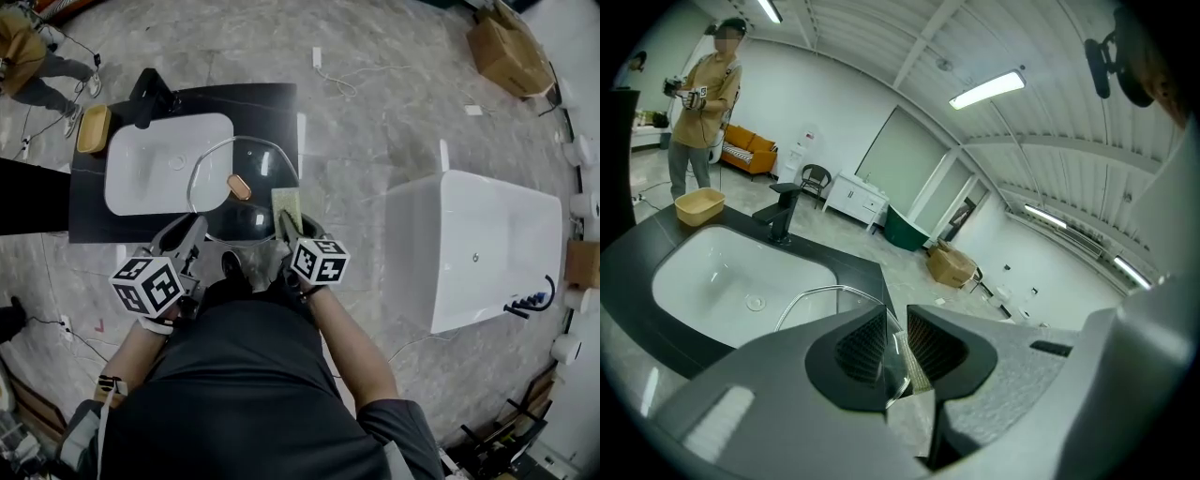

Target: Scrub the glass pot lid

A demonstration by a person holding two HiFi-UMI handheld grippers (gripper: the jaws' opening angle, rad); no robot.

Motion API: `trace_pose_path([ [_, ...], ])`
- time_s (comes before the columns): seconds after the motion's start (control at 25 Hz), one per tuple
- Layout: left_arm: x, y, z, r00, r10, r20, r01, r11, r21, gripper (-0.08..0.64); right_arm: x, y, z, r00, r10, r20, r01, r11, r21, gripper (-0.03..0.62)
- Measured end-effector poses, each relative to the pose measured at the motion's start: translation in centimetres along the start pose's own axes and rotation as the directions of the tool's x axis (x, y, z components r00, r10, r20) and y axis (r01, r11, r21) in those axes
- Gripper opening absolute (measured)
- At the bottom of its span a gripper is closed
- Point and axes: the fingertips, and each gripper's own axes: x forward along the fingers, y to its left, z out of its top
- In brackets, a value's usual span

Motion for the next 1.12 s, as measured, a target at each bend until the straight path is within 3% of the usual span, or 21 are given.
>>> trace_pose_path([
  [0.12, -0.7, 0.7, -0.5, 1.000, 0.021, 0.006, -0.021, 1.000, -0.020, 0.071, 0.7, 6.5, -1.4, 0.990, 0.138, -0.020, -0.140, 0.984, -0.113, 0.064],
  [0.2, -1.5, 1.8, -0.6, 0.999, 0.046, 0.016, -0.046, 0.998, -0.041, 0.071, 2.0, 10.6, -3.1, 0.973, 0.215, -0.087, -0.230, 0.940, -0.250, 0.064],
  [0.28, -2.5, 3.3, -0.8, 0.997, 0.076, 0.028, -0.074, 0.995, -0.066, 0.071, 3.8, 13.0, -4.7, 0.963, 0.205, -0.173, -0.258, 0.884, -0.391, 0.064],
  [0.36, -3.5, 4.6, -0.9, 0.994, 0.104, 0.040, -0.100, 0.991, -0.090, 0.071, 5.6, 13.0, -5.3, 0.974, 0.122, -0.189, -0.195, 0.873, -0.447, 0.064],
  [0.48, -4.9, 5.8, -1.1, 0.989, 0.137, 0.054, -0.130, 0.984, -0.119, 0.071, 7.3, 11.2, -5.2, 0.992, 0.019, -0.125, -0.064, 0.931, -0.361, 0.064],
  [0.6, -5.6, 6.8, -1.2, 0.986, 0.156, 0.060, -0.147, 0.980, -0.133, 0.071, 8.0, 10.0, -6.3, 0.992, -0.013, -0.125, -0.016, 0.972, -0.235, 0.064],
  [0.76, -5.1, 6.7, -1.2, 0.989, 0.144, 0.046, -0.137, 0.983, -0.121, 0.071, 7.5, 9.7, -7.8, 0.988, -0.011, -0.154, -0.019, 0.980, -0.196, 0.064],
  [0.96, -2.6, 4.0, -1.2, 0.998, 0.069, 0.004, -0.069, 0.996, -0.064, 0.071, 5.6, 6.4, -7.9, 0.989, -0.029, -0.143, 0.008, 0.989, -0.149, 0.064],
  [1.12, -1.2, 2.1, -1.2, 0.999, 0.027, -0.018, -0.028, 0.999, -0.032, 0.071, 4.8, 4.2, -7.0, 0.991, -0.023, -0.130, -0.004, 0.979, -0.203, 0.064],
])
